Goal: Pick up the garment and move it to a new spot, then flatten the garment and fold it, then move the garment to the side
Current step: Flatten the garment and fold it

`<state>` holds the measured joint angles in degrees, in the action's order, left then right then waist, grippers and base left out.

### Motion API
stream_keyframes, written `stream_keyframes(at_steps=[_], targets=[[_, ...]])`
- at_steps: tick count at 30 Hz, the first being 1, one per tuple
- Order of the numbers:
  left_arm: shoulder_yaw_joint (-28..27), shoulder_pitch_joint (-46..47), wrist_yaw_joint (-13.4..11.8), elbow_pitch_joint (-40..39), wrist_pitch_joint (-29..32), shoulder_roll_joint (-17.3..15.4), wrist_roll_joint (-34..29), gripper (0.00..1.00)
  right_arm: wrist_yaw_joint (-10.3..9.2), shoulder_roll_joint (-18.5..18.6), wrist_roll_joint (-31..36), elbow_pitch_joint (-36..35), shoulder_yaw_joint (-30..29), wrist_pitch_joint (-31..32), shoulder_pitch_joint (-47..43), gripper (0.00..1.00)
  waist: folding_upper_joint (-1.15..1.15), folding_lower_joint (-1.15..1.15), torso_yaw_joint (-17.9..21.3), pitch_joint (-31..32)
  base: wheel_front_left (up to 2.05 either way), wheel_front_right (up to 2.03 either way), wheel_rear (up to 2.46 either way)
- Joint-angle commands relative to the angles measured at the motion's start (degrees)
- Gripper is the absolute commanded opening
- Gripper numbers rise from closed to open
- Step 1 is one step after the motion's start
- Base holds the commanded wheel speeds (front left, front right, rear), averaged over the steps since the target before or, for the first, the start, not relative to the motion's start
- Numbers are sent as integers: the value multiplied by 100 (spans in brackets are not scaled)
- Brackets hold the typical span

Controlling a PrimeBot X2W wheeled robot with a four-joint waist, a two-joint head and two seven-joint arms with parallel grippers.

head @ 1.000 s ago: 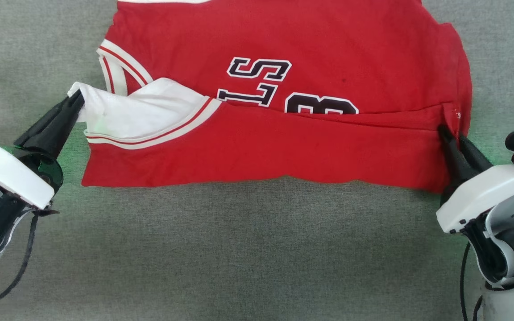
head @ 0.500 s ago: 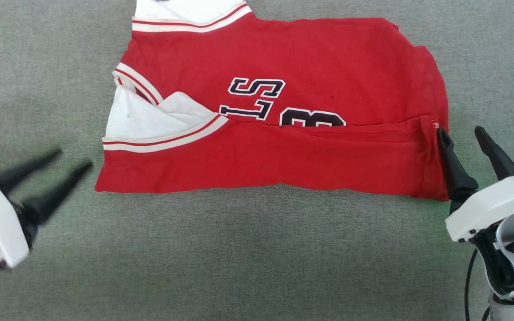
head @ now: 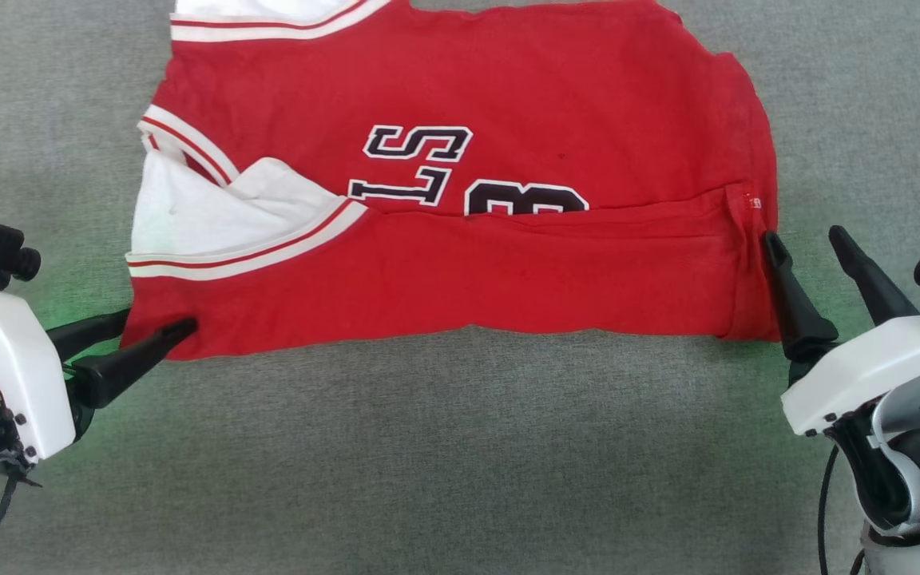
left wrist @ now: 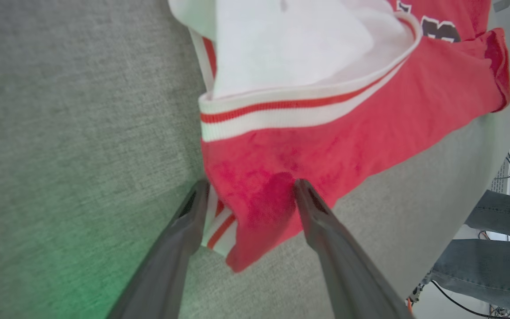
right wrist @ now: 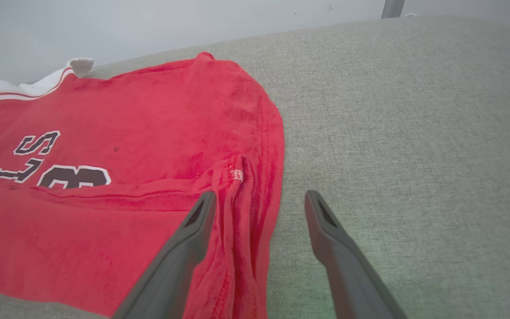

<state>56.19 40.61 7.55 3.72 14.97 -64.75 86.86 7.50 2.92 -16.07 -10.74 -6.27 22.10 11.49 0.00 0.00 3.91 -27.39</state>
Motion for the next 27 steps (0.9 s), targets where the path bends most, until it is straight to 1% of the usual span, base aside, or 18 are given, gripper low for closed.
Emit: stream_keyframes(at_steps=[1, 2, 3, 6, 8, 10, 15, 20, 21, 23, 27], targets=[[120, 45, -15, 72, 144, 71, 37, 66, -3, -4, -24, -14, 16, -28, 60, 100, 0, 0, 57, -51, 0, 0, 0], [161, 81, -15, 69, 194, 113, 15, 41, -3, -4, -5, -29, 32, 6, 58, 100, 0, 0, 74, -63, 0, 0, 0], [180, 107, -15, 61, 191, 145, -23, 0, -3, -4, 27, -52, 63, 51, 61, 100, 0, 0, 93, -69, 0, 0, 0], [205, 151, -13, -52, 122, 195, 76, 0, -2, -3, 176, -144, 157, 258, 34, 100, 0, 0, 111, -79, 0, 0, 0], [204, 193, -13, -105, 62, 109, 15, 0, -3, -4, 290, -235, 220, 514, -2, 100, 0, 0, 101, -91, 0, 0, 0], [235, 225, -14, -152, 17, 88, -30, 0, -3, 69, 410, -355, 327, 917, -43, 100, 0, 0, 70, -110, 0, 0, 0], [249, 331, -14, -281, -253, 162, -65, 0, -3, 303, 614, -702, 521, 2119, -56, 100, 0, 0, -45, -156, 0, 0, 0], [317, 410, -14, -376, -501, 280, -65, 0, -2, 503, 770, -733, 620, 3237, 31, 100, 0, 0, -178, -208, 0, 0, 0], [334, 405, -14, -377, -546, 289, -46, 0, -2, 486, 755, -726, 602, 3332, 52, 80, 0, 0, -199, -212, 0, 0, 0], [388, 410, -14, -369, -638, 305, -63, 0, -2, 461, 762, -705, 531, 3457, 94, 0, 0, 0, -250, -205, 0, 0, 0], [452, 330, -14, -401, -846, 304, -67, 0, -4, 486, 737, -675, 438, 3536, 98, 0, 0, 0, -318, -151, 0, 0, 0]])
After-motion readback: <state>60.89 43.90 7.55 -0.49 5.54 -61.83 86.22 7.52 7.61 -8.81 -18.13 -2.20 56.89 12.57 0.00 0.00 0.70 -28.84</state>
